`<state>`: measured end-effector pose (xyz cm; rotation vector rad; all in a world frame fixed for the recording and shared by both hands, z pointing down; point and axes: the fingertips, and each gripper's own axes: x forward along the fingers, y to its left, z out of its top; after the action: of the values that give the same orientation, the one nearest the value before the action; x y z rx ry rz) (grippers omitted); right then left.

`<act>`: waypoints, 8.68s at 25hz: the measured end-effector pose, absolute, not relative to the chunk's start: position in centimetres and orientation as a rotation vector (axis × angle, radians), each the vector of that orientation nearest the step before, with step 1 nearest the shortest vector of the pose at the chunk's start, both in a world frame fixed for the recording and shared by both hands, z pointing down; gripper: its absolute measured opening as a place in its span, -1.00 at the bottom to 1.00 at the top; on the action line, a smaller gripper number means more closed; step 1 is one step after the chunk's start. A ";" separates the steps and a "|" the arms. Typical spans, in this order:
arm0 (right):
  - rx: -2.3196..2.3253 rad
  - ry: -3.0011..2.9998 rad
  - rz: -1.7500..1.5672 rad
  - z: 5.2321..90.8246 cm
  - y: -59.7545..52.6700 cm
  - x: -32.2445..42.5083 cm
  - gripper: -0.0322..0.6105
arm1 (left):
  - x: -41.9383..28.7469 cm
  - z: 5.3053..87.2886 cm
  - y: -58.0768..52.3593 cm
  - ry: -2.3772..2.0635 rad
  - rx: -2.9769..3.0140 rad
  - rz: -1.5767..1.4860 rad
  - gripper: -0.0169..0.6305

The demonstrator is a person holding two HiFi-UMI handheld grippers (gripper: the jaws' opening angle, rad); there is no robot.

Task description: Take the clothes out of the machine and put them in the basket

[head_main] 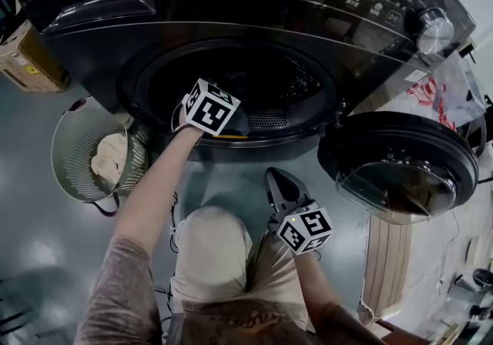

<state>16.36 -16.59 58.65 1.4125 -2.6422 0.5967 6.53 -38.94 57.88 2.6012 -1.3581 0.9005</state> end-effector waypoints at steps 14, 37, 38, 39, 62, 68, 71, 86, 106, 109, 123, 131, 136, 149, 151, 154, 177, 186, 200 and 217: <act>1.382 -2.701 0.562 57.1 -13.6 17.8 -0.91 | 5.8 50.3 -30.8 -1.552 2.671 0.619 -0.77; 1.181 -2.824 0.471 54.8 -9.9 14.1 -0.91 | -2.0 42.3 -18.5 -1.814 2.556 0.283 -0.77; 1.153 -2.835 0.479 54.7 -9.9 13.5 -0.91 | -2.7 42.2 -18.0 -1.833 2.536 0.282 -0.77; 1.126 -2.845 0.490 54.7 -9.8 13.1 -0.91 | -3.2 42.0 -17.5 -1.849 2.517 0.283 -0.77; 0.716 -2.975 0.513 53.5 -7.1 2.7 -0.91 | -16.3 37.5 -8.0 -2.213 2.194 0.134 -0.78; 0.719 -2.972 0.521 53.7 -7.0 2.6 -0.91 | -18.3 38.8 -8.4 -2.247 2.131 0.167 -0.78; 0.730 -2.962 0.522 54.0 -7.1 2.8 -0.91 | -19.3 39.7 -8.8 -2.245 2.100 0.161 -0.78; 0.801 -2.933 0.523 54.6 -7.8 3.4 -0.91 | -14.9 43.6 -12.7 -2.038 2.216 0.162 -0.78; 1.076 -2.834 0.533 56.0 -9.6 11.1 -0.91 | -5.4 52.4 -19.9 -1.840 2.319 0.323 -0.50; 1.095 -2.821 0.539 56.4 -9.8 11.7 -0.91 | -5.2 53.6 -20.7 -1.857 2.301 0.365 -0.16; 1.150 -2.752 0.564 58.4 -11.4 13.5 -0.91 | -5.9 60.4 -25.6 -1.931 2.172 0.465 0.52; 1.185 -2.708 0.578 59.4 -12.6 14.6 -0.91 | -5.3 62.6 -27.4 -1.934 2.133 0.461 0.55; 1.166 -2.702 0.578 59.9 -12.8 14.1 -0.91 | -5.5 62.8 -27.5 -1.973 2.106 0.467 0.54; 1.174 -2.706 0.581 59.7 -12.3 14.2 -0.91 | -6.3 63.7 -26.5 -1.920 1.999 0.423 -0.48; 1.176 -2.711 0.575 59.4 -12.3 14.3 -0.91 | -6.1 63.6 -26.2 -1.895 2.012 0.416 -0.59; 1.178 -2.720 0.570 59.0 -12.1 14.4 -0.91 | -5.9 63.3 -26.1 -1.855 2.032 0.394 -0.63; 1.119 -2.835 0.488 54.6 -8.9 12.5 -0.91 | -7.2 46.6 -17.1 -1.966 2.236 0.051 -0.66; 0.967 -2.889 0.461 53.6 -7.7 8.5 -0.91 | -12.7 42.5 -12.3 -2.130 2.159 -0.013 -0.66; 0.774 -2.947 0.447 52.9 -6.9 1.4 -0.91 | -24.2 33.7 -7.7 -2.444 2.009 -0.174 -0.66; 0.755 -2.891 0.469 55.6 -7.0 -2.6 -0.91 | -32.3 38.7 -11.5 -2.492 1.919 -0.084 -0.66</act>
<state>-2.62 -6.98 55.64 0.7551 -2.8906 0.4685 -32.31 -11.50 38.69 1.9189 -2.4920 -0.0838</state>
